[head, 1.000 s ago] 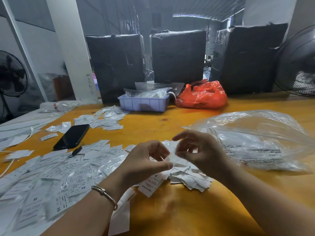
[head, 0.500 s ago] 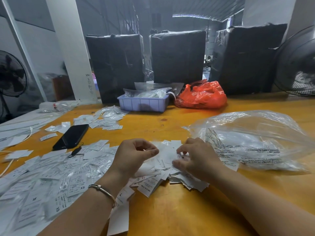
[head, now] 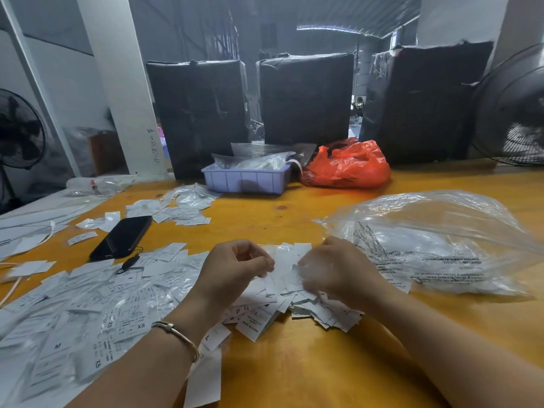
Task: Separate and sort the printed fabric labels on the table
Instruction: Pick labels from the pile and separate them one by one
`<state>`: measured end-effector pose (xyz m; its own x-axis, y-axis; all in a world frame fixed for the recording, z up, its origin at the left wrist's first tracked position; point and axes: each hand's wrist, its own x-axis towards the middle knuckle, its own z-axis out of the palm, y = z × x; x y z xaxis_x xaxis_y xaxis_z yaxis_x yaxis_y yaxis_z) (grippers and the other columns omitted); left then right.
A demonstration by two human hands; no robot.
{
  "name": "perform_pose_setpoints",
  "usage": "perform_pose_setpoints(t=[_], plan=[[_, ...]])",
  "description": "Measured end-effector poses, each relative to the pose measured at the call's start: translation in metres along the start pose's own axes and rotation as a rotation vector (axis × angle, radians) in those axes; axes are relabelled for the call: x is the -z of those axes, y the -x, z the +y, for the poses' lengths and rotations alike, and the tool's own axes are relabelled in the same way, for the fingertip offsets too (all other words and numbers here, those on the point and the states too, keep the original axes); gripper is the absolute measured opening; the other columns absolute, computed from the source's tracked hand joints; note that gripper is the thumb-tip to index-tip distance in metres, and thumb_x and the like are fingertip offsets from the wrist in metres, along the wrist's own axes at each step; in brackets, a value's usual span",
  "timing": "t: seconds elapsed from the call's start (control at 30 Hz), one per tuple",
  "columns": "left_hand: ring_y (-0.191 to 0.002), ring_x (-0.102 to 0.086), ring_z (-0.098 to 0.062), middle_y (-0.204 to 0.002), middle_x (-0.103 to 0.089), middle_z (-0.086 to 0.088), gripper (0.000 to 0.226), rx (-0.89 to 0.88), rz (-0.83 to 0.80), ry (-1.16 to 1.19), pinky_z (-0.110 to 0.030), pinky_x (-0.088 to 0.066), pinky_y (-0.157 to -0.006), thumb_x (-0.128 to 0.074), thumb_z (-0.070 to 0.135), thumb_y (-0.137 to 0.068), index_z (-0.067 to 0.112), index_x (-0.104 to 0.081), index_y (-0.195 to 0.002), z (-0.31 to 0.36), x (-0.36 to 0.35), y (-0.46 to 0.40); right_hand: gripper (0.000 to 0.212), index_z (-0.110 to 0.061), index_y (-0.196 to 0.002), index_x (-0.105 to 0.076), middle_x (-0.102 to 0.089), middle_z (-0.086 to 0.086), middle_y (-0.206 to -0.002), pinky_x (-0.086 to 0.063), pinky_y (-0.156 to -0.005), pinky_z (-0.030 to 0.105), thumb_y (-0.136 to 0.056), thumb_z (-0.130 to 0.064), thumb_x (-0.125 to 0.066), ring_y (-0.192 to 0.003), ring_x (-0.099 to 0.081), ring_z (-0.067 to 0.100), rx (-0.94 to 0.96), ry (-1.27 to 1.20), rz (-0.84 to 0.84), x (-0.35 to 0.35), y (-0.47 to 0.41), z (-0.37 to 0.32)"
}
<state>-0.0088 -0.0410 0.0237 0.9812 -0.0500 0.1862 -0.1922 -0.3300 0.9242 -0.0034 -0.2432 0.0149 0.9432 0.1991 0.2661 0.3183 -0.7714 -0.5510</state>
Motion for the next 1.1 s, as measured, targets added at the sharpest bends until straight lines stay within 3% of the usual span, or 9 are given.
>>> perform_pose_setpoints(t=[0.2, 0.3, 0.4, 0.5, 0.6, 0.7, 0.83, 0.93, 1.1], plan=[[-0.062, -0.063, -0.007, -0.071, -0.072, -0.007, 0.005, -0.083, -0.071, 0.019, -0.013, -0.048, -0.057, -0.079, 0.008, -0.077, 0.01, -0.074, -0.077, 0.002, -0.002, 0.003, 0.022, -0.03, -0.069, -0.063, -0.066, -0.005, -0.08, -0.049, -0.069, 0.037, -0.07, -0.013, -0.077, -0.076, -0.058, 0.015, 0.05, -0.118, 0.049, 0.0, 0.001, 0.0], [-0.065, -0.062, -0.011, -0.072, -0.068, -0.011, 0.01, -0.118, -0.085, 0.039, -0.02, -0.051, -0.062, -0.081, 0.006, -0.074, 0.008, -0.073, -0.08, 0.005, -0.003, 0.005, 0.022, -0.022, -0.072, -0.066, -0.068, 0.001, -0.074, -0.046, -0.059, 0.031, -0.072, -0.002, -0.073, -0.066, -0.058, 0.02, 0.084, -0.212, 0.04, 0.004, 0.001, 0.0], [-0.064, -0.059, -0.011, -0.069, -0.065, -0.002, 0.017, -0.141, -0.083, 0.05, -0.022, -0.049, -0.062, -0.083, 0.003, -0.071, 0.01, -0.072, -0.083, 0.008, -0.003, 0.007, 0.024, -0.013, -0.091, -0.07, -0.065, 0.002, -0.076, -0.044, -0.055, 0.017, -0.077, 0.007, -0.069, -0.062, -0.053, 0.009, 0.088, -0.452, 0.094, 0.013, 0.001, -0.002], [-0.066, -0.062, -0.009, -0.07, -0.069, 0.001, 0.017, -0.18, -0.068, 0.029, -0.022, -0.051, -0.064, -0.082, 0.004, -0.071, 0.013, -0.073, -0.083, 0.009, -0.003, 0.008, 0.025, -0.011, -0.09, -0.068, -0.065, -0.001, -0.069, -0.043, -0.05, 0.019, -0.081, 0.011, -0.062, -0.057, -0.055, 0.007, 0.085, -0.712, 0.214, 0.025, 0.003, -0.005], [-0.068, -0.063, -0.009, -0.072, -0.071, 0.0, 0.01, -0.222, -0.048, 0.013, -0.024, -0.052, -0.065, -0.08, 0.007, -0.075, 0.015, -0.075, -0.076, 0.01, -0.002, 0.009, 0.009, -0.006, -0.083, -0.063, -0.071, 0.005, -0.074, -0.049, -0.049, 0.024, -0.086, 0.003, -0.063, -0.062, -0.066, 0.016, 0.158, -0.854, 0.312, 0.034, 0.009, -0.016], [-0.072, -0.064, -0.009, -0.075, -0.072, 0.003, 0.009, -0.251, -0.048, 0.007, -0.02, -0.052, -0.065, -0.078, 0.01, -0.078, 0.019, -0.078, -0.078, 0.012, -0.001, 0.01, 0.008, -0.006, -0.084, -0.061, -0.074, 0.003, -0.082, -0.051, -0.05, 0.022, -0.085, -0.001, -0.066, -0.067, -0.071, 0.017, 0.281, -0.801, 0.387, 0.036, 0.016, -0.03], [-0.081, -0.063, -0.01, -0.082, -0.07, 0.006, 0.007, -0.297, -0.067, -0.005, -0.022, -0.053, -0.068, -0.075, 0.014, -0.081, 0.02, -0.079, -0.081, 0.014, -0.001, 0.011, 0.02, -0.019, -0.084, -0.06, -0.071, -0.013, -0.085, -0.053, -0.059, 0.013, -0.08, -0.004, -0.073, -0.073, -0.071, 0.003, 0.385, -0.585, 0.472, 0.035, 0.025, -0.043], [-0.082, -0.066, -0.011, -0.084, -0.073, 0.006, 0.003, -0.317, -0.071, -0.011, -0.029, -0.058, -0.072, -0.077, 0.019, -0.078, 0.017, -0.077, -0.081, 0.016, -0.003, 0.013, 0.029, -0.03, -0.085, -0.06, -0.066, -0.024, -0.086, -0.053, -0.061, 0.012, -0.077, -0.007, -0.076, -0.077, -0.069, -0.004, 0.414, -0.437, 0.511, 0.037, 0.027, -0.045], [-0.08, -0.069, -0.024, -0.081, -0.074, -0.003, 0.022, -0.372, -0.077, 0.002, -0.041, -0.059, -0.076, -0.076, 0.031, -0.068, 0.012, -0.075, -0.08, 0.018, -0.002, 0.016, 0.032, -0.031, -0.082, -0.06, -0.066, -0.024, -0.086, -0.051, -0.061, 0.01, -0.076, -0.005, -0.078, -0.081, -0.067, -0.005, 0.44, -0.4, 0.519, 0.04, 0.026, -0.045]])
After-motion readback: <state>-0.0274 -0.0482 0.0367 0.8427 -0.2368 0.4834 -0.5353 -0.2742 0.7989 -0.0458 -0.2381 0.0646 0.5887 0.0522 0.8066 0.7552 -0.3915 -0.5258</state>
